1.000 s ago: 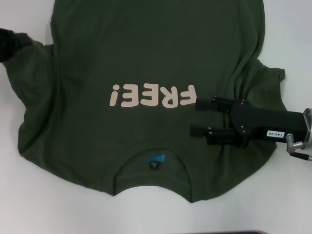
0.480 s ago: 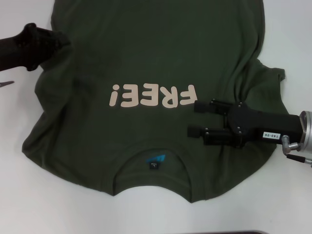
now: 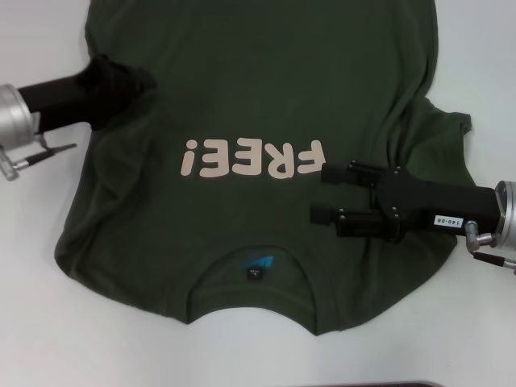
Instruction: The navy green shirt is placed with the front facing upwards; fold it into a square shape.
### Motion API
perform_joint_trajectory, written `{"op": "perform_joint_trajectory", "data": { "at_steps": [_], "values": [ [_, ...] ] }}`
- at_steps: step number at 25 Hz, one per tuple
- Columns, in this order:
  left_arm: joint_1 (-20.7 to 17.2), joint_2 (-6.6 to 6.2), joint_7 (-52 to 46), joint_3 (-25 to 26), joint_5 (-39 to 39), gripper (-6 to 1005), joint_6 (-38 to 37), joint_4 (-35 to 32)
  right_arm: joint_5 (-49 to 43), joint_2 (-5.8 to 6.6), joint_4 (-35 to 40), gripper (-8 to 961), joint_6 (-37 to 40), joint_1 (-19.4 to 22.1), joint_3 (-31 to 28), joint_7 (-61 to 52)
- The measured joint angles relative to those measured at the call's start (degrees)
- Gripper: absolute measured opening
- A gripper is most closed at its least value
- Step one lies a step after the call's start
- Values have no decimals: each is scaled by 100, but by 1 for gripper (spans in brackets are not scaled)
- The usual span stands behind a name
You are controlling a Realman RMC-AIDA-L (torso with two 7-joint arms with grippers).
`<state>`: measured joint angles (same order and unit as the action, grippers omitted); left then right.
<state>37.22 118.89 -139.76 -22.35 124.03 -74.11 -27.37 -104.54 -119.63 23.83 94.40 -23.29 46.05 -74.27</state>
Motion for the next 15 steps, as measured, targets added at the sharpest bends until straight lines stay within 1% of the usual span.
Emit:
{"op": "perform_joint_trajectory", "data": {
  "at_steps": [4, 8, 12, 15],
  "values": [
    [34, 11, 65, -4, -2, 41, 399, 335, 3, 2, 5, 894, -21, -7, 0, 0],
    [-25, -19, 26, -3, 1, 42, 400, 374, 10, 1, 7, 894, -68, -10, 0, 0],
    [9, -43, 28, -79, 23, 220, 213, 368, 15, 1, 8, 894, -98, -23, 0, 0],
    [-4, -67, 66, -84, -3, 360, -37, 239, 21, 2, 7, 895, -99, -53, 0, 0]
  ]
}}
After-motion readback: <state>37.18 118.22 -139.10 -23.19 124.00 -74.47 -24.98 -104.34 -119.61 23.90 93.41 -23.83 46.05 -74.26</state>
